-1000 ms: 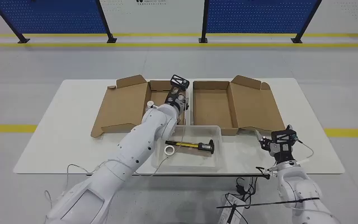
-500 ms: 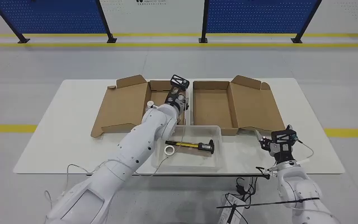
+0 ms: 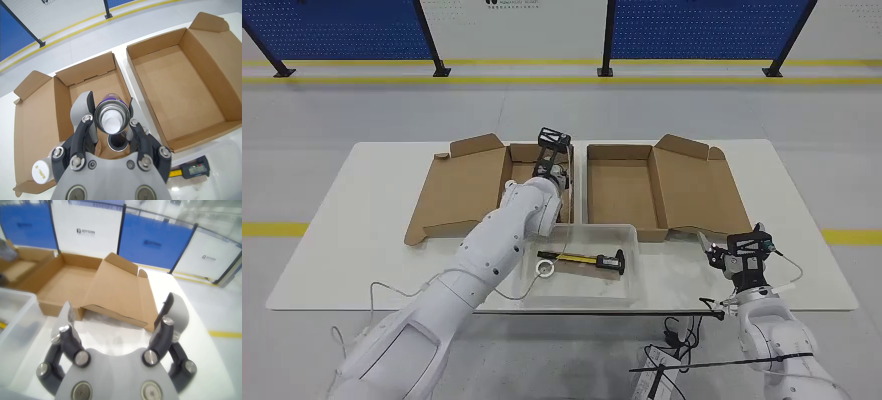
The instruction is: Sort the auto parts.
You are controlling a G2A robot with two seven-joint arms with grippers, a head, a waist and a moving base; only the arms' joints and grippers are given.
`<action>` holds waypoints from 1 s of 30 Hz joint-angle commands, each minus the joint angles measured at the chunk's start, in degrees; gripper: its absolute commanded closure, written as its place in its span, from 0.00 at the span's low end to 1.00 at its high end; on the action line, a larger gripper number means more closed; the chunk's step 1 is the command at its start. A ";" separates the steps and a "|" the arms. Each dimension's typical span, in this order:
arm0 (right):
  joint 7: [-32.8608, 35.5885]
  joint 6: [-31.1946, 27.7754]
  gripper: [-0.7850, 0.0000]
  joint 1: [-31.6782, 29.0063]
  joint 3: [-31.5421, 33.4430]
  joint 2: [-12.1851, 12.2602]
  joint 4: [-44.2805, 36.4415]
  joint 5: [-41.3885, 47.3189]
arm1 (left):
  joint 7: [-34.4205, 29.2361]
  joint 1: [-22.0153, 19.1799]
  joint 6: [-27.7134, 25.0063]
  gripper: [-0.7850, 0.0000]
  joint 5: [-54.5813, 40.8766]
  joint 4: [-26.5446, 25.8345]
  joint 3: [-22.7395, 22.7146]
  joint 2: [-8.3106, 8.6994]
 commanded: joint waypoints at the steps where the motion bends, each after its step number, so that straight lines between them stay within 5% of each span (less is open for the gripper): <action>1: 0.00 0.00 0.00 0.00 0.00 0.00 0.00 0.00 | 0.52 -0.76 -0.17 1.00 -1.62 2.07 -0.03 -0.60; 30: 0.00 0.00 0.00 0.00 0.00 0.00 0.00 0.00 | -3.42 -7.22 -6.07 1.00 -7.57 20.10 3.21 -7.03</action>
